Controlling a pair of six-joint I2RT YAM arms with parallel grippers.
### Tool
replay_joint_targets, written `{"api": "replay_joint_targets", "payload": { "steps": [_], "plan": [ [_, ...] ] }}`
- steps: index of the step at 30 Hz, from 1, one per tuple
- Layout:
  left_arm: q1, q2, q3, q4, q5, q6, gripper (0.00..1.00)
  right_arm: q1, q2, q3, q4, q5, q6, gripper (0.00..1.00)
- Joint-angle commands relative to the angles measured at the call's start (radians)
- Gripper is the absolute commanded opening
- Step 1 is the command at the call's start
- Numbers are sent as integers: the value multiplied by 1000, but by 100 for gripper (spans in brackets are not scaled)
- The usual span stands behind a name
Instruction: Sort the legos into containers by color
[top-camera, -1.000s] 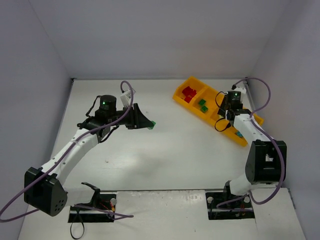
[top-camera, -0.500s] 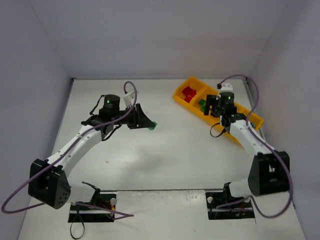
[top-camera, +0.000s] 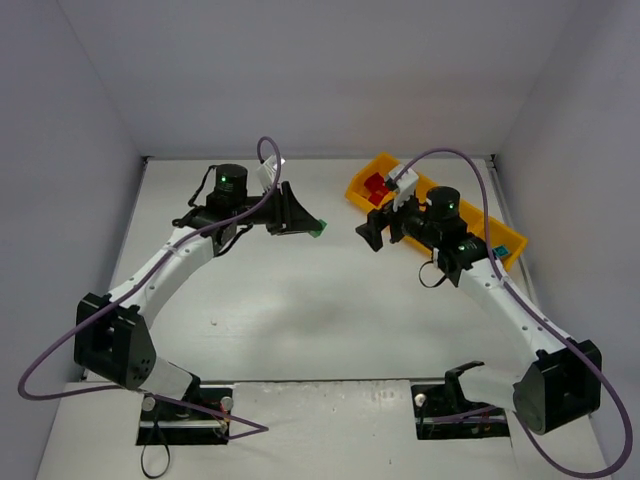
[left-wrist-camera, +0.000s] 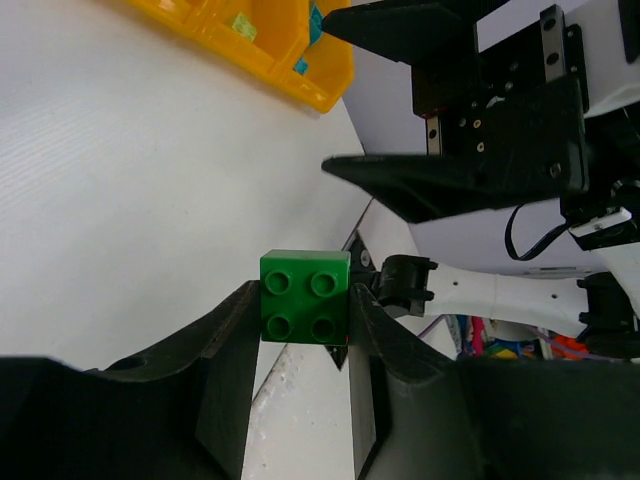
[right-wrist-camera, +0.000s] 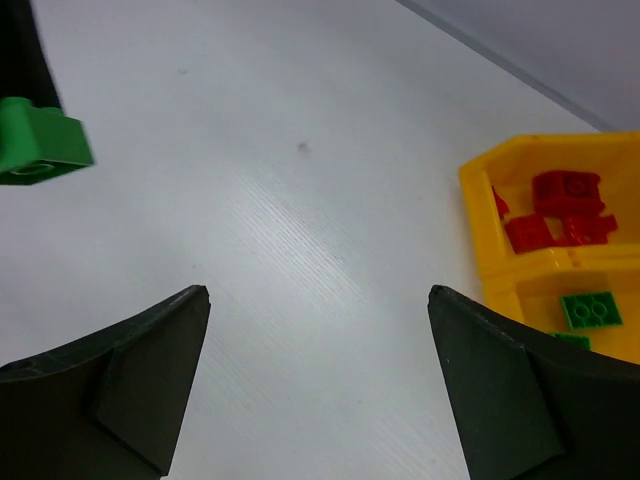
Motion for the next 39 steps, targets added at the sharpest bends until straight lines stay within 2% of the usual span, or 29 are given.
{"api": "replay_joint_targets", "payload": {
  "steps": [1, 8, 19, 39],
  "plan": [
    [7, 2, 58, 92, 53, -83, 0, 36, 17, 98, 29, -125, -23, 88],
    [7, 36, 72, 154, 44, -150, 0, 96, 29, 151, 3, -175, -28, 91],
    [4, 44, 54, 273, 34, -254, 0, 173, 46, 180, 1, -147, -31, 84],
    [-28, 48, 42, 286, 41, -266, 0, 228, 104, 234, 28, -63, -51, 77]
  ]
}}
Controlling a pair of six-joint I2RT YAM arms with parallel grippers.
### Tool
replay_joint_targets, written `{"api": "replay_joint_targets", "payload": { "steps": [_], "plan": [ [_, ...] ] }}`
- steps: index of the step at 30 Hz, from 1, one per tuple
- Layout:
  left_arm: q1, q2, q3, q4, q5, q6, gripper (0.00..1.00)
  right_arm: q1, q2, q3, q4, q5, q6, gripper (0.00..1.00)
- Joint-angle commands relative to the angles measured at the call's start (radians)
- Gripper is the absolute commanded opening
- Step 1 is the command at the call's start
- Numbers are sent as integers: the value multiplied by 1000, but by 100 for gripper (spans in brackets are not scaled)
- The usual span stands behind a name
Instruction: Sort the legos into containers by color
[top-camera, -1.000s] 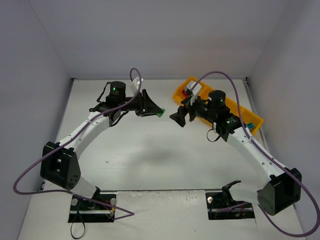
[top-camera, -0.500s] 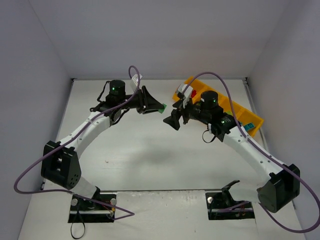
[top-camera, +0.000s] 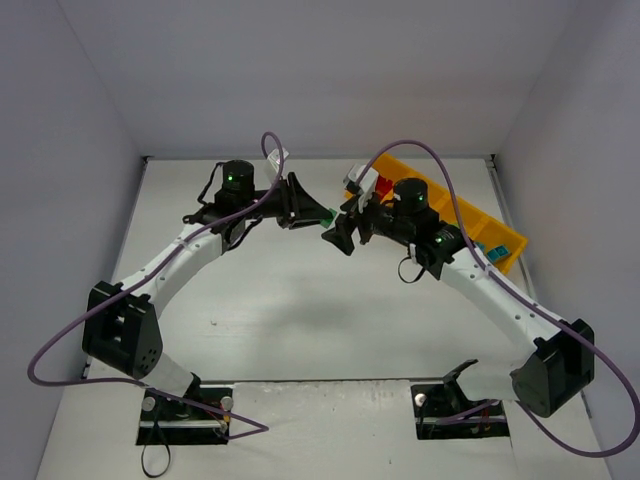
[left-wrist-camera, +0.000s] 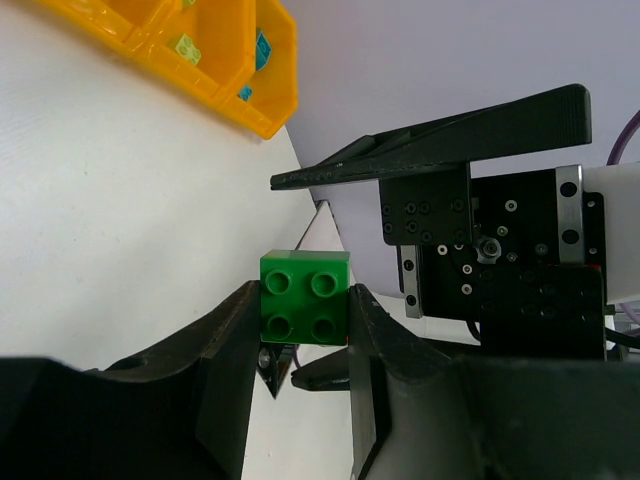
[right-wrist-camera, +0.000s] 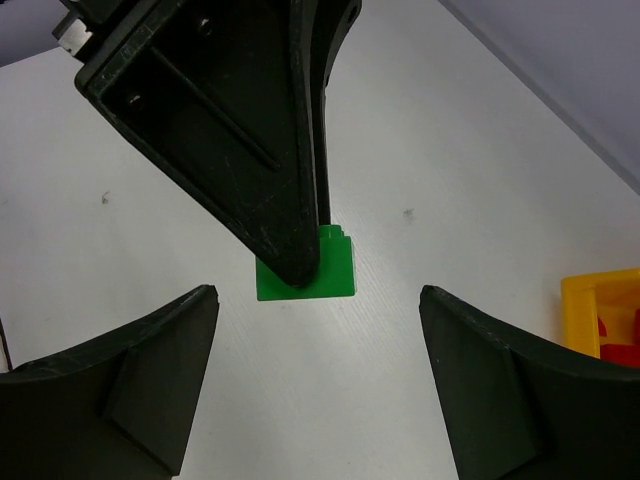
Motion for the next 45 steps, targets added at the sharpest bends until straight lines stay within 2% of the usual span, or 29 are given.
{"api": "replay_joint_targets", "payload": {
  "steps": [1, 15, 18, 21, 25, 32, 33, 34, 38, 41, 45],
  "plan": [
    [-6, -22, 28, 89, 21, -7, 0, 9, 6, 57, 84, 17, -16, 76],
    [-18, -22, 14, 74, 21, -3, 0, 26, 23, 62, 107, 34, -19, 66],
    [-20, -23, 11, 69, 21, -3, 0, 27, 21, 62, 110, 35, -17, 61],
    [-21, -22, 9, 69, 19, -3, 0, 27, 18, 58, 110, 39, -19, 53],
    [-24, -25, 6, 65, 19, -1, 0, 27, 20, 52, 108, 32, -17, 32],
    [-24, -37, -4, 49, 13, 8, 0, 27, 4, 29, 107, 51, -20, 6],
    [-26, -40, -3, 42, 7, 13, 3, 29, 0, 26, 107, 57, -22, 4],
    [-24, -46, 0, 30, 2, 33, 13, 27, -2, 20, 105, 66, -23, 2],
    [-18, -71, 23, -87, -54, 117, 41, 27, -11, -7, 102, 89, -27, 0],
    [-8, -92, 39, -174, -102, 172, 53, 24, -19, -41, 96, 112, -31, 0],
    [19, -135, 39, -222, -180, 215, 59, 17, -20, -70, 88, 150, -43, 0]
  ]
}}
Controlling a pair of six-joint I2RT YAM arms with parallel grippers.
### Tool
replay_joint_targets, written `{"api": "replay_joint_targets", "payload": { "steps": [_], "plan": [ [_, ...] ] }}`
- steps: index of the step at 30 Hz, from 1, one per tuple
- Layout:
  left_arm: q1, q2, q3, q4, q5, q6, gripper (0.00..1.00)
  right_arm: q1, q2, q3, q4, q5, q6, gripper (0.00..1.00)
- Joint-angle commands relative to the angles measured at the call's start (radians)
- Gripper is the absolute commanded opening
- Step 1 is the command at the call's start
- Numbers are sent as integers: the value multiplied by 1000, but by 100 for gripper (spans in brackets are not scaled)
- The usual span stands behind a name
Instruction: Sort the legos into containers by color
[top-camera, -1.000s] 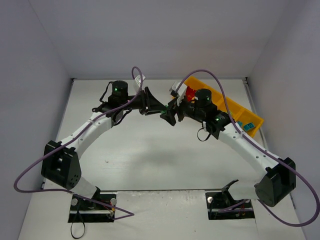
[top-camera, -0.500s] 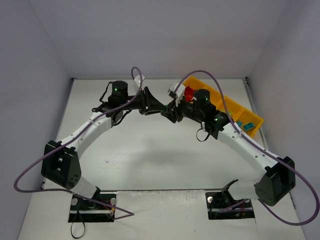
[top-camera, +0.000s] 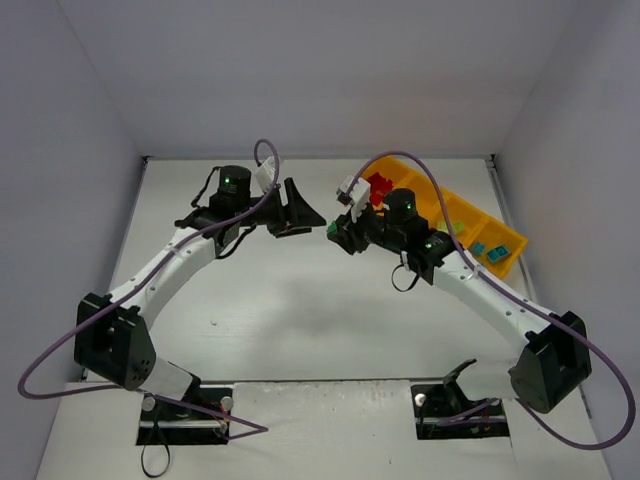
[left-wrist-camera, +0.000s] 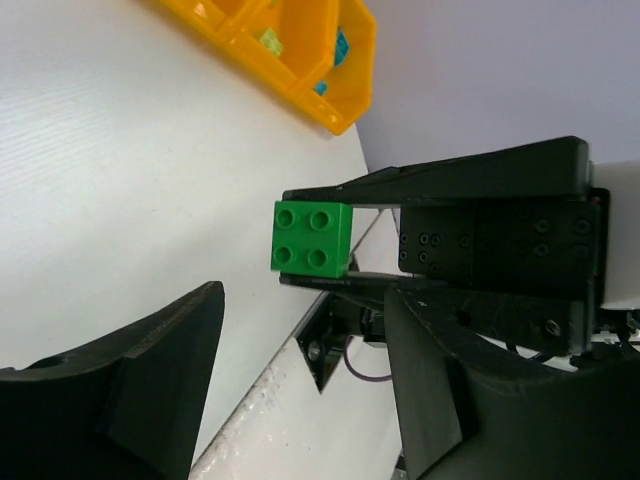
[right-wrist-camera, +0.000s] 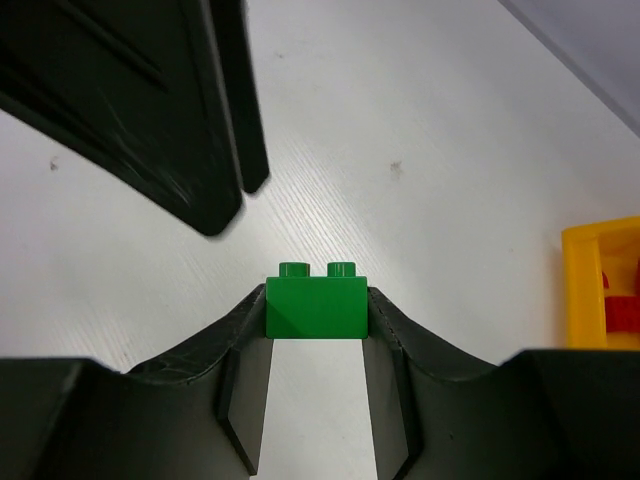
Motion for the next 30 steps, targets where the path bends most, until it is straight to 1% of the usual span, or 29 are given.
{"api": "replay_joint_targets", "payload": {
  "steps": [1, 4, 5, 6, 8, 9, 10, 11, 12, 13, 14, 16, 17, 20, 21, 22, 24, 25, 28, 29, 30],
  "plan": [
    [36, -90, 47, -49, -77, 90, 59, -16, -42, -15, 71, 58, -22, 0],
    [61, -136, 39, -89, -160, 142, 60, -50, -24, -30, 71, 121, -8, 0],
    [79, -150, 28, -124, -185, 160, 60, -64, -3, -29, 69, 142, 3, 0],
    [88, -180, 22, -158, -241, 195, 60, -102, 10, -27, 69, 171, 26, 0],
    [107, -216, -5, -195, -313, 238, 60, -148, 48, -16, 69, 210, 64, 0],
    [110, -257, -18, -210, -352, 278, 60, -173, 63, -9, 69, 249, 86, 0],
    [111, -279, -35, -227, -389, 297, 61, -217, 79, 8, 69, 278, 128, 0],
    [110, -300, -53, -232, -454, 318, 62, -237, 115, 20, 68, 311, 151, 0],
    [111, -346, -93, -237, -487, 346, 63, -254, 135, 34, 62, 364, 173, 0],
    [110, -369, -116, -243, -519, 358, 64, -286, 155, 66, 58, 386, 194, 0],
    [110, -392, -139, -244, -577, 372, 64, -300, 197, 83, 57, 398, 217, 0],
    [110, -458, -208, -253, -630, 404, 65, -311, 267, 117, 49, 446, 262, 0],
    [110, -481, -228, -256, -684, 413, 68, -341, 287, 152, 49, 452, 280, 0],
    [111, -561, -291, -289, -763, 432, 69, -366, 382, 226, 34, 469, 307, 2],
    [111, -598, -303, -295, -797, 446, 69, -381, 407, 247, 26, 469, 308, 5],
    [111, -615, -323, -307, -800, 449, 69, -386, 453, 269, 19, 489, 313, 7],
    [111, -653, -340, -327, -861, 455, 70, -397, 494, 323, 2, 513, 319, 8],
    [111, -665, -352, -333, -869, 458, 70, -401, 531, 338, -6, 523, 326, 9],
    [111, -708, -374, -338, -872, 479, 70, -417, 582, 379, -26, 533, 351, 17],
    [110, -725, -377, -339, -871, 484, 70, -418, 590, 386, -32, 538, 354, 23],
    [110, -734, -381, -342, -869, 489, 70, -418, 597, 396, -35, 540, 356, 27]
  ]
}}
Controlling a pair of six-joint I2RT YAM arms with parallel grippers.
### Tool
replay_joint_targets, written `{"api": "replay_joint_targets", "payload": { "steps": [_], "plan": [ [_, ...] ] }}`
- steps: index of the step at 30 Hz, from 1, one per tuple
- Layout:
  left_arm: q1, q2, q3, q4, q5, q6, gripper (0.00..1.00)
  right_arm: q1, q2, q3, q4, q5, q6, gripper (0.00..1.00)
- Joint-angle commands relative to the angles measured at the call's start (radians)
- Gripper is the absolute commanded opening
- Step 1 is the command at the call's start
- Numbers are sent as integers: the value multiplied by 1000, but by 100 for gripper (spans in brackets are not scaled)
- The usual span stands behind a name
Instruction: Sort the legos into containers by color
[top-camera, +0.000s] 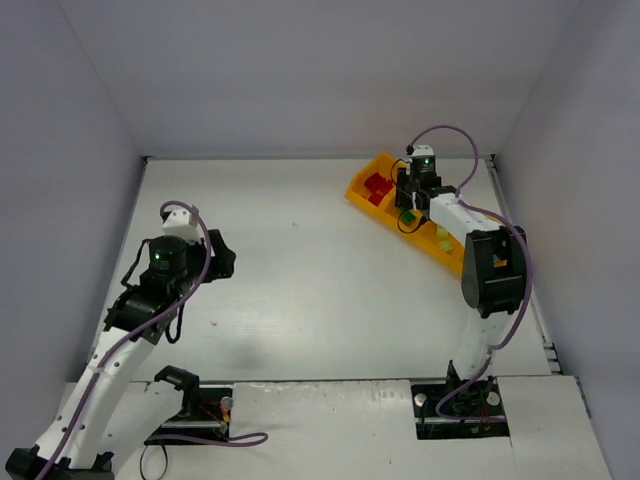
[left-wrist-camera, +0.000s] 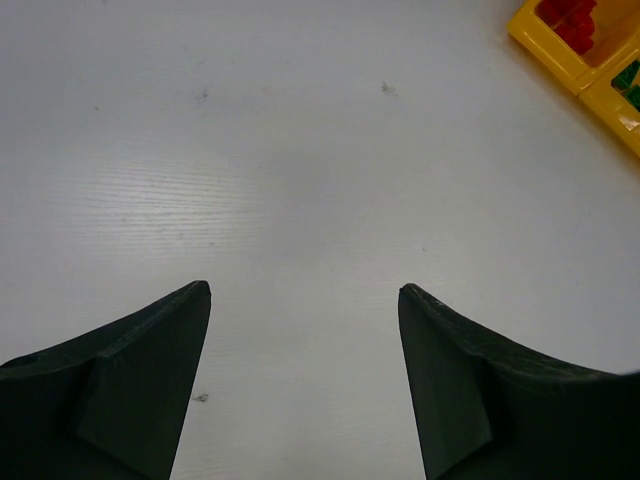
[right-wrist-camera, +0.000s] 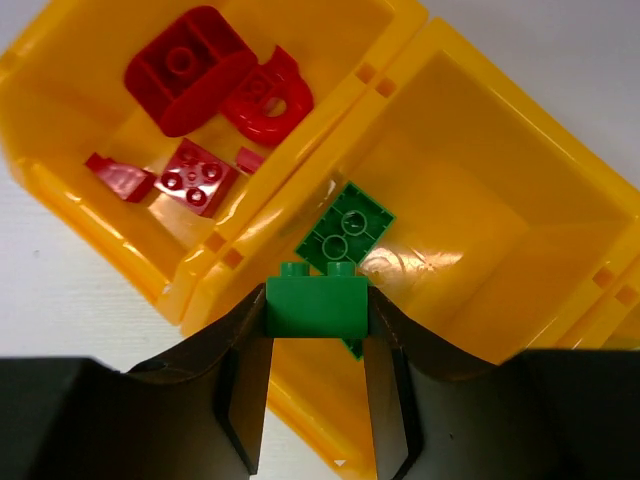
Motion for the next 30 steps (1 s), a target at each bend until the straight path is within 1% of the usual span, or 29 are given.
{"api": "replay_joint_targets", "payload": {
  "steps": [1, 6, 8, 9, 12, 13, 14, 17, 18, 20, 21, 22, 23, 24, 26, 27, 29, 30],
  "plan": [
    [2, -36, 4, 19, -49, 45, 70, -8, 6, 66, -3, 54, 41, 33],
    [2, -79, -21, 4, -71, 45, 70, -14, 1, 60, -9, 75, 42, 44],
    [2, -88, -26, 3, -74, 47, 70, -18, -7, 60, -9, 75, 39, 54],
    [2, -88, -30, 3, -74, 45, 70, -20, -10, 60, -9, 72, 38, 56],
    [1, -89, -26, 2, -75, 41, 71, -22, -34, 58, -14, 72, 33, 60],
    [2, -89, -23, 2, -75, 39, 80, -25, -57, 53, -15, 74, 31, 60],
    [2, -89, -18, 2, -77, 39, 81, -25, -72, 50, -17, 72, 28, 61],
    [2, -88, 10, -1, -92, 36, 83, -25, -161, 29, -17, 53, 13, 63],
    [1, -88, 19, 0, -101, 38, 83, -25, -222, 23, -15, 46, 7, 64],
    [2, -82, 51, 0, -111, 38, 86, -23, -290, 3, -15, 36, -5, 68],
    [2, -79, 63, 0, -118, 39, 86, -25, -363, -3, -17, 36, -18, 72],
    [2, -69, 89, -1, -124, 41, 86, -23, -399, -9, -15, 37, -25, 80],
    [2, -65, 105, -7, -132, 39, 87, -25, -434, -20, -15, 37, -36, 84],
    [2, -56, 123, -12, -152, 38, 87, -25, -504, -25, -15, 42, -50, 100],
    [2, -33, 183, -35, -163, 38, 88, -26, -575, -48, -14, 80, -57, 100],
    [2, -23, 204, -41, -169, 39, 88, -26, -641, -54, -14, 92, -62, 100],
    [2, 4, 271, -67, -177, 45, 89, -28, -704, -66, -14, 102, -90, 100],
    [4, 13, 296, -75, -180, 47, 89, -29, -764, -84, -14, 111, -96, 100]
  ]
}}
